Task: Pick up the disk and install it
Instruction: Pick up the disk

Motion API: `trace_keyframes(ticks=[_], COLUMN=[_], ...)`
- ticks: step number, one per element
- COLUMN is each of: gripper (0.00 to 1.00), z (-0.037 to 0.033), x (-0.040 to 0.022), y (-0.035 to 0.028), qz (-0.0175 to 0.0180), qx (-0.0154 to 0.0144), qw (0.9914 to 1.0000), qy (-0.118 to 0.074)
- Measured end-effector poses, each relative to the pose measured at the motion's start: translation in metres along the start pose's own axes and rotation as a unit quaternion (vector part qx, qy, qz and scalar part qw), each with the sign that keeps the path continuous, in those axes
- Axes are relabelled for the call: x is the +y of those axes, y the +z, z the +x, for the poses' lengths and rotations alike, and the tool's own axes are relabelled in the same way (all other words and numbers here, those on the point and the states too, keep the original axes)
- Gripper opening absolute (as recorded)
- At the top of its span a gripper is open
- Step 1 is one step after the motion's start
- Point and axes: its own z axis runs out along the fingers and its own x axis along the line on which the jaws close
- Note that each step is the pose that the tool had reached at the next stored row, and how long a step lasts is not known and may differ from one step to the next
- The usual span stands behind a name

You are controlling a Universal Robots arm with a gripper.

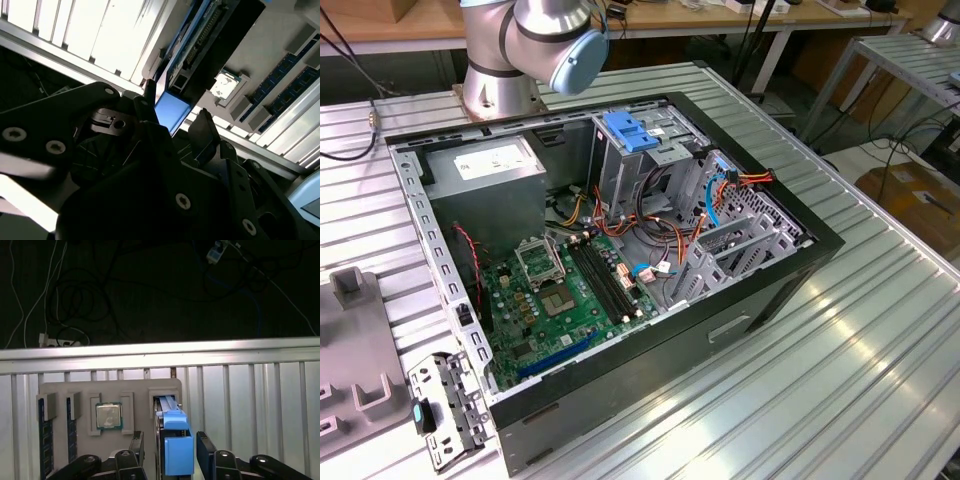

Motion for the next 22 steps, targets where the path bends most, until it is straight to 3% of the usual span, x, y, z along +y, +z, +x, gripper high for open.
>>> trace_keyframes(ticks=[2, 15, 22], gripper=[0.54, 0.54, 0.54], z=[0.0000, 0.0000, 0.0007], x=[-0.0001, -0.0001, 0.0018], y=[0.0031, 0.0045, 0.0103], qz=[0.0001, 0.0001, 0.0069], qx=[0.0000, 0.0001, -0.0002], qw=[1.00000, 1.00000, 0.99997], qy=[-0.001, -0.001, -0.003])
